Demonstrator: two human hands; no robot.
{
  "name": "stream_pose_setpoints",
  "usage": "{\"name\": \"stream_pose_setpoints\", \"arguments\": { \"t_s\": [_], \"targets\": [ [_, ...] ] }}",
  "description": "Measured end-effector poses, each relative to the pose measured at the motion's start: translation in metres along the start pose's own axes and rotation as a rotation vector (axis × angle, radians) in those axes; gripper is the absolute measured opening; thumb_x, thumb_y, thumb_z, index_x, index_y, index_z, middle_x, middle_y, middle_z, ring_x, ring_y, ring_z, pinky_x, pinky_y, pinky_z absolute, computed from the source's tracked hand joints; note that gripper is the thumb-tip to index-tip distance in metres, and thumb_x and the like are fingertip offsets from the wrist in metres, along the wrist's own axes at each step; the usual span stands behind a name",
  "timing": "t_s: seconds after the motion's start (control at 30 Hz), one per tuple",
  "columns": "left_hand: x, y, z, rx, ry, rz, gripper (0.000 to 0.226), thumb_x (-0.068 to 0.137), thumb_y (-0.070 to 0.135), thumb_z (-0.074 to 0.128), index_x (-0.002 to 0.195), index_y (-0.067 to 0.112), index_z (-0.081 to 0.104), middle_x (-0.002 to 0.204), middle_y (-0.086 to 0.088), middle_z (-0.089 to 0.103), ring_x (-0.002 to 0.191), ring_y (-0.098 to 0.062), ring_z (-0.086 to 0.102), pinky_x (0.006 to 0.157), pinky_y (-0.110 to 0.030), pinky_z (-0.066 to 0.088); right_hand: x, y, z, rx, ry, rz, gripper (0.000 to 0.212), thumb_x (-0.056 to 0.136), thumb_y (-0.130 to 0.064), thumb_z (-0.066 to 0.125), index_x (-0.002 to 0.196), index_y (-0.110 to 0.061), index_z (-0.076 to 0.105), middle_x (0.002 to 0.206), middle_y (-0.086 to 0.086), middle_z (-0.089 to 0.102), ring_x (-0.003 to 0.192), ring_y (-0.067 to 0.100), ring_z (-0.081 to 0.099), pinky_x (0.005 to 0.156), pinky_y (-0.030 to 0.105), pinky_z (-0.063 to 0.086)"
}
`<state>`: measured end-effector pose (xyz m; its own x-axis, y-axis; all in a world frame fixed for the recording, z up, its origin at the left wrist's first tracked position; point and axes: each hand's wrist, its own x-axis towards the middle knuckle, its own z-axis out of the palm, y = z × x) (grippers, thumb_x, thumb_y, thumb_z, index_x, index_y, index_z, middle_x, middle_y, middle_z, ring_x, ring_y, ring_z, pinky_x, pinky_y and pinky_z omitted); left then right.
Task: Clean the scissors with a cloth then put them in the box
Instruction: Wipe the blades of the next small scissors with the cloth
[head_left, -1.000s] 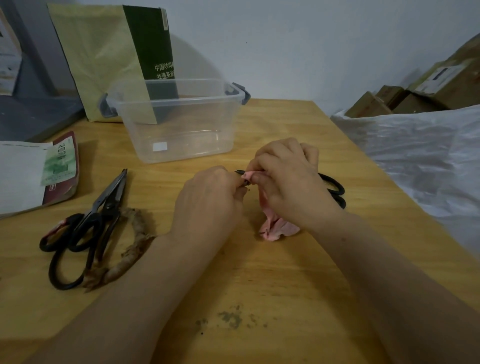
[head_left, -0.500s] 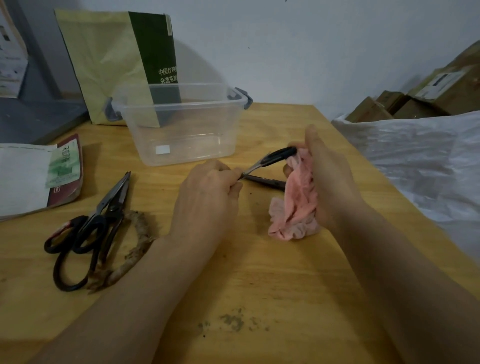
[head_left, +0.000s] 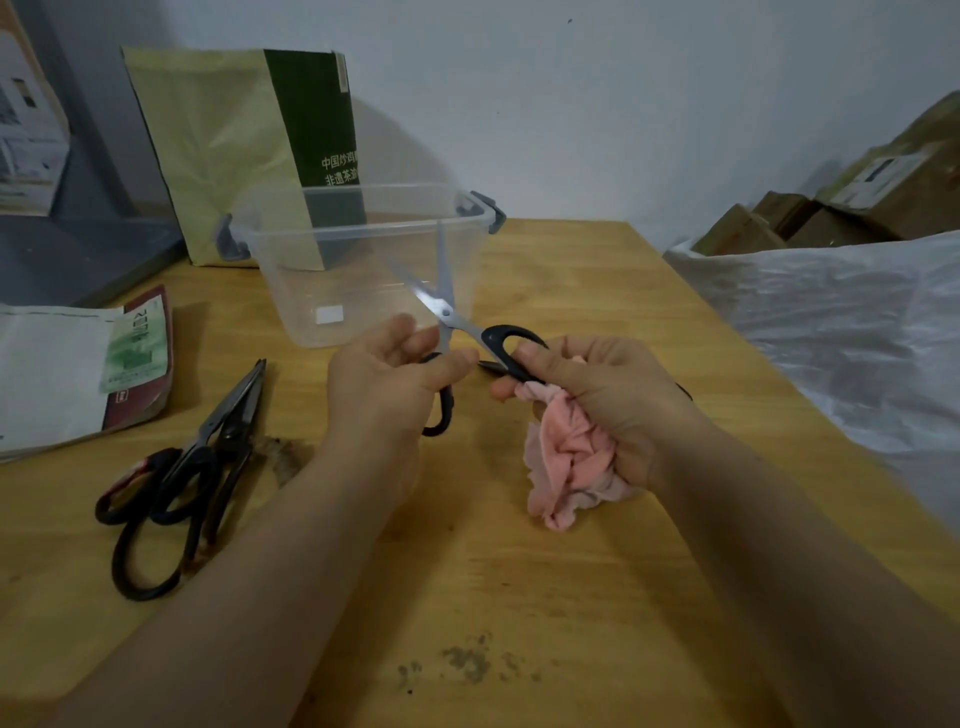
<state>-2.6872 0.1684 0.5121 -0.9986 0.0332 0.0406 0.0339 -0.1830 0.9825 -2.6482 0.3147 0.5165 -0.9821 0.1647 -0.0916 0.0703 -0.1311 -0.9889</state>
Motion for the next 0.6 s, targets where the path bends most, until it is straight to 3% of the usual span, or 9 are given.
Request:
{"name": "stream_pose_setpoints", "arguments": {
  "t_s": [0.07,0.2,0.27,0.37,0.43,0.5,0.6],
  "targets": [
    [0.001,0.000,-0.001,-0.068,-0.093,-0.017,0.044,0.077,-0.004,0.069,0.117,0.014,0.063,0.079,0.010,0.071,0.071,0.000,0.063,0.059,-0.010,0.047,0.000,0.001,0.001,0.041,0.003,0.011,0.025,0.084,-0.021,0.067,0.092,0.003,0.065,0.080,0.014,0.073,0.067,0.011,0.068,0.063,0.018,0.052],
    [-0.002,0.001,0.001,-0.194,-0.190,-0.120,0.031,0.086,0.002,0.059,0.115,0.012,0.066,0.088,0.000,0.071,0.080,-0.011,0.064,0.070,-0.025,0.053,0.000,0.001,0.001,0.063,0.014,0.004,0.017,0.087,-0.017,0.064,0.088,0.000,0.066,0.077,0.012,0.073,0.062,0.008,0.066,0.058,0.016,0.051],
    [-0.004,0.002,0.002,-0.211,-0.160,-0.127,0.025,0.087,0.007,0.061,0.110,0.012,0.068,0.082,0.000,0.071,0.070,-0.009,0.064,0.062,-0.023,0.054,-0.001,-0.001,-0.001,0.018,0.030,-0.001,0.019,0.086,-0.018,0.066,0.090,0.000,0.068,0.080,0.013,0.073,0.067,0.010,0.067,0.061,0.016,0.053],
    [-0.004,0.000,0.002,-0.128,-0.095,-0.078,0.014,0.085,0.010,0.064,0.097,0.009,0.071,0.073,0.001,0.068,0.058,-0.006,0.057,0.049,-0.018,0.046,0.000,-0.007,-0.008,-0.104,0.191,0.007,0.017,0.081,-0.024,0.072,0.087,-0.008,0.072,0.073,0.007,0.072,0.059,0.007,0.066,0.052,0.018,0.051],
    [-0.004,0.000,0.002,-0.075,-0.090,-0.078,0.007,0.085,0.009,0.065,0.088,0.008,0.070,0.068,0.001,0.068,0.055,-0.007,0.055,0.046,-0.018,0.044,0.001,-0.015,-0.015,-0.089,0.299,0.029,0.011,0.082,-0.021,0.069,0.088,-0.013,0.072,0.079,0.008,0.070,0.071,0.015,0.069,0.064,0.026,0.056],
    [-0.005,-0.001,0.003,-0.038,-0.106,-0.097,0.005,0.084,0.008,0.065,0.085,0.009,0.070,0.066,0.001,0.067,0.054,-0.007,0.054,0.046,-0.019,0.043,0.001,-0.021,-0.021,-0.028,0.304,0.004,0.026,0.082,-0.008,0.051,0.097,-0.015,0.071,0.092,0.009,0.062,0.086,0.021,0.063,0.076,0.034,0.053],
    [-0.005,-0.001,0.003,-0.012,-0.131,-0.115,0.004,0.083,0.010,0.067,0.084,0.010,0.071,0.065,0.000,0.067,0.053,-0.008,0.053,0.046,-0.020,0.043,0.003,-0.022,-0.029,-0.133,0.391,-0.088,0.034,0.083,0.001,0.047,0.098,-0.021,0.068,0.100,0.005,0.058,0.093,0.021,0.059,0.073,0.033,0.052]
  ]
}}
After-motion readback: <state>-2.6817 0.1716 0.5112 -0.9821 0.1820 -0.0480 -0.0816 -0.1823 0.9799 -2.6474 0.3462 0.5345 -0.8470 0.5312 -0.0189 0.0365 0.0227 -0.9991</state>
